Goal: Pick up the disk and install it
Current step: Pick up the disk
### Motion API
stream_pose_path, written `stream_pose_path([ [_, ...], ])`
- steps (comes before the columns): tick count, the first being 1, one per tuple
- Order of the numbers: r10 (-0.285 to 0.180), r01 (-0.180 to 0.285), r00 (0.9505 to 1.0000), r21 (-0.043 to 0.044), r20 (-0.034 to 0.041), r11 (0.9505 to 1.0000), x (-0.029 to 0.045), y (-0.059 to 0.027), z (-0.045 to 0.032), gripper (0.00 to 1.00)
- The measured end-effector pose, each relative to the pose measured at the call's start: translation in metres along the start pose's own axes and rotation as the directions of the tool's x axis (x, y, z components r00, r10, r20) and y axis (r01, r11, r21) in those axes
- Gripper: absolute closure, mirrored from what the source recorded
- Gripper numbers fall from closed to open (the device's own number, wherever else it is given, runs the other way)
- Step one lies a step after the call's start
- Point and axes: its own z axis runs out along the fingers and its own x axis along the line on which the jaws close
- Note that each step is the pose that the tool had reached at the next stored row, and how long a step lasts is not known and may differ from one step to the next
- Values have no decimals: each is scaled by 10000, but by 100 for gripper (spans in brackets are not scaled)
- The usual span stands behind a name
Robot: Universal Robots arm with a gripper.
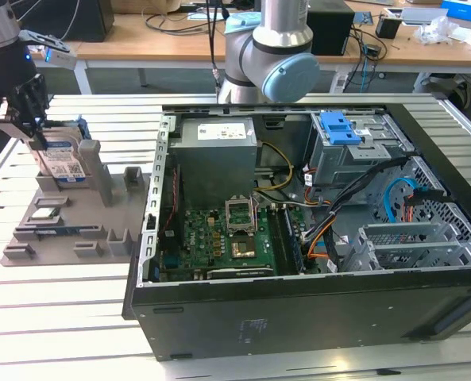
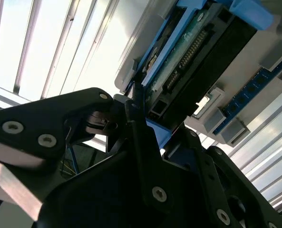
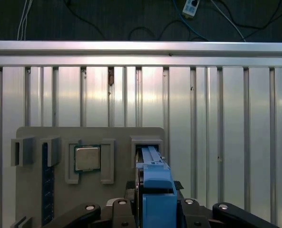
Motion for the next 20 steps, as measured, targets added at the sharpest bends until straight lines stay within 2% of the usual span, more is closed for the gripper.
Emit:
stream_pose_path([
  [15,0,0,10000,3,1,10000,-1,-1,-1,63],
  [16,0,0,10000,2,2,10000,-2,1,-58,63],
  [20,-1,1,10000,1,-2,10000,-3,4,-151,63],
])
